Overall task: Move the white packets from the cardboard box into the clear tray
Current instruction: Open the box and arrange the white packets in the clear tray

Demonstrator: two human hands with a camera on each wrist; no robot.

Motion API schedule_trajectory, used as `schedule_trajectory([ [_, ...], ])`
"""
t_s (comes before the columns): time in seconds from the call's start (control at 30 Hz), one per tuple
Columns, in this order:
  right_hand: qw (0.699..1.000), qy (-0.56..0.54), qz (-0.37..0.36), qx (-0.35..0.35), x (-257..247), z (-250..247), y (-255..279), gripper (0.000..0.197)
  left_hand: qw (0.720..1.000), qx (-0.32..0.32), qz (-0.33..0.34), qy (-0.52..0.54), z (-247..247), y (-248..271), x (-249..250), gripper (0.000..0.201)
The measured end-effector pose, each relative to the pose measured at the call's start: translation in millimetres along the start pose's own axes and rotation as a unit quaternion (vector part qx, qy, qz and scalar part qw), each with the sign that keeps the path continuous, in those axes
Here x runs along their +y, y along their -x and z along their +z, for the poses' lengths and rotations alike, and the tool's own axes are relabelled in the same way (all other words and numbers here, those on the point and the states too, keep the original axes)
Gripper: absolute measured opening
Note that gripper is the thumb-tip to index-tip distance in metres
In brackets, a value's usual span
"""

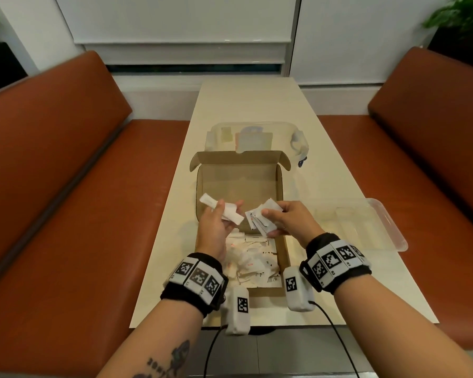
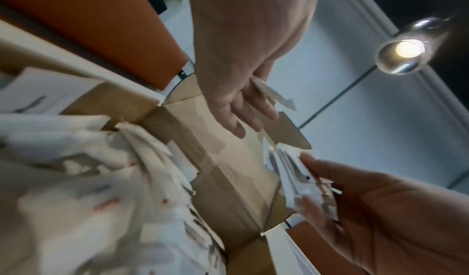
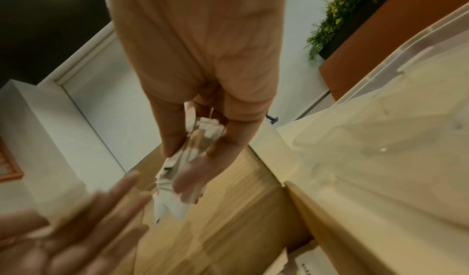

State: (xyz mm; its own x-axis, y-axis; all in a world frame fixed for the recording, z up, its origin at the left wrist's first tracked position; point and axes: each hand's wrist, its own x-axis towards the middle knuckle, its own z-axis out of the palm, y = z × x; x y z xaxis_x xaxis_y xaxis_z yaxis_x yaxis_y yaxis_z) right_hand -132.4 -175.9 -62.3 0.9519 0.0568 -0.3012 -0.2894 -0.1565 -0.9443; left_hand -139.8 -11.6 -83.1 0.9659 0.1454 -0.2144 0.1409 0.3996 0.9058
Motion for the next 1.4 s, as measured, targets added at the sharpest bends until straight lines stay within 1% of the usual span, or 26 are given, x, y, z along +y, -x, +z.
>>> schedule_trajectory([
  [0.07,1.000,-0.007,-0.003,0.001,-1.0,-0.4,-0.4,0.027,0.998,-0.038,0.018,-0.043,8.0,2.7,3.0,0.023],
  [0.17,1.000,-0.021,-0.009,-0.006,-3.3,6.1,-1.1,0.028,0.994,-0.067,-0.006,-0.082,24.5,6.3,2.2,0.026],
  [0.23,1.000,-0.017,-0.016,-0.011,-5.0,11.5,-2.0,0.025,0.993,-0.070,-0.027,-0.087,32.8,6.4,-1.3,0.026],
  [0.3,1.000,-0.010,-0.019,-0.011,-6.6,14.9,-3.1,0.023,0.994,-0.064,-0.033,-0.086,36.2,4.8,-5.1,0.024],
  [0.4,0.996,-0.083,0.018,-0.018,-9.1,18.9,-3.7,0.020,0.995,-0.061,-0.021,-0.082,36.4,1.5,-8.4,0.023],
  [0.47,0.992,-0.122,0.034,-0.022,-9.5,20.3,-2.8,0.020,0.994,-0.061,-0.010,-0.087,35.5,-0.9,-10.3,0.028],
  [0.53,0.991,-0.127,0.031,-0.030,-8.4,19.8,-2.1,0.019,0.995,-0.054,-0.011,-0.082,35.7,-3.2,-11.6,0.042],
  [0.6,0.992,-0.118,0.024,-0.038,-7.2,18.3,-1.7,0.020,0.997,-0.035,-0.030,-0.056,35.5,-6.5,-13.3,0.065],
  [0.67,0.992,-0.118,0.020,-0.044,-6.8,16.3,-2.3,0.022,0.998,-0.016,-0.060,-0.004,35.2,-9.4,-14.6,0.085],
  [0.7,0.992,-0.120,0.016,-0.046,-7.0,15.0,-2.4,0.022,0.997,-0.009,-0.073,0.026,35.2,-10.7,-15.2,0.092],
  [0.73,0.992,-0.119,0.010,-0.049,-7.5,13.8,-2.5,0.022,0.995,-0.004,-0.083,0.054,35.3,-11.4,-15.6,0.093],
  [0.77,0.992,-0.114,0.001,-0.050,-8.0,12.4,-2.7,0.022,0.993,-0.004,-0.091,0.077,35.5,-11.5,-15.7,0.090],
  [0.8,0.993,-0.106,-0.007,-0.050,-8.5,11.2,-2.7,0.021,0.991,-0.014,-0.096,0.089,35.9,-11.2,-15.1,0.080],
  [0.87,0.995,-0.089,-0.020,-0.050,-9.4,9.1,-2.2,0.021,0.988,-0.067,-0.109,0.092,37.1,-9.5,-11.6,0.053],
  [0.93,0.995,-0.077,-0.031,-0.051,-9.1,7.5,-2.4,0.024,0.979,-0.124,-0.132,0.090,37.4,-8.0,-10.2,0.039],
  [0.97,0.996,-0.067,-0.037,-0.052,-9.0,6.7,-2.5,0.026,0.976,-0.135,-0.142,0.098,38.1,-6.7,-9.5,0.036],
  [1.03,0.996,-0.049,-0.051,-0.056,-8.6,6.3,-2.3,0.027,0.972,-0.129,-0.151,0.125,38.9,-7.1,-10.5,0.038],
  [1.1,0.995,-0.052,-0.055,-0.065,-8.8,7.1,-1.5,0.027,0.973,-0.117,-0.145,0.138,40.0,-7.5,-12.2,0.049],
  [1.17,0.994,-0.064,-0.052,-0.070,-9.7,7.6,-0.9,0.027,0.976,-0.107,-0.136,0.133,42.2,-7.0,-13.4,0.064],
  [1.23,0.994,-0.071,-0.055,-0.067,-9.7,6.1,-1.4,0.025,0.977,-0.096,-0.132,0.134,44.4,-7.0,-12.8,0.070],
  [1.3,0.993,-0.076,-0.065,-0.065,-9.6,4.1,-1.3,0.024,0.976,-0.096,-0.134,0.139,44.7,-7.6,-12.1,0.060],
  [1.4,0.992,-0.073,-0.076,-0.069,-7.6,2.8,-1.3,0.023,0.970,-0.128,-0.154,0.137,45.1,-6.1,-11.1,0.038],
])
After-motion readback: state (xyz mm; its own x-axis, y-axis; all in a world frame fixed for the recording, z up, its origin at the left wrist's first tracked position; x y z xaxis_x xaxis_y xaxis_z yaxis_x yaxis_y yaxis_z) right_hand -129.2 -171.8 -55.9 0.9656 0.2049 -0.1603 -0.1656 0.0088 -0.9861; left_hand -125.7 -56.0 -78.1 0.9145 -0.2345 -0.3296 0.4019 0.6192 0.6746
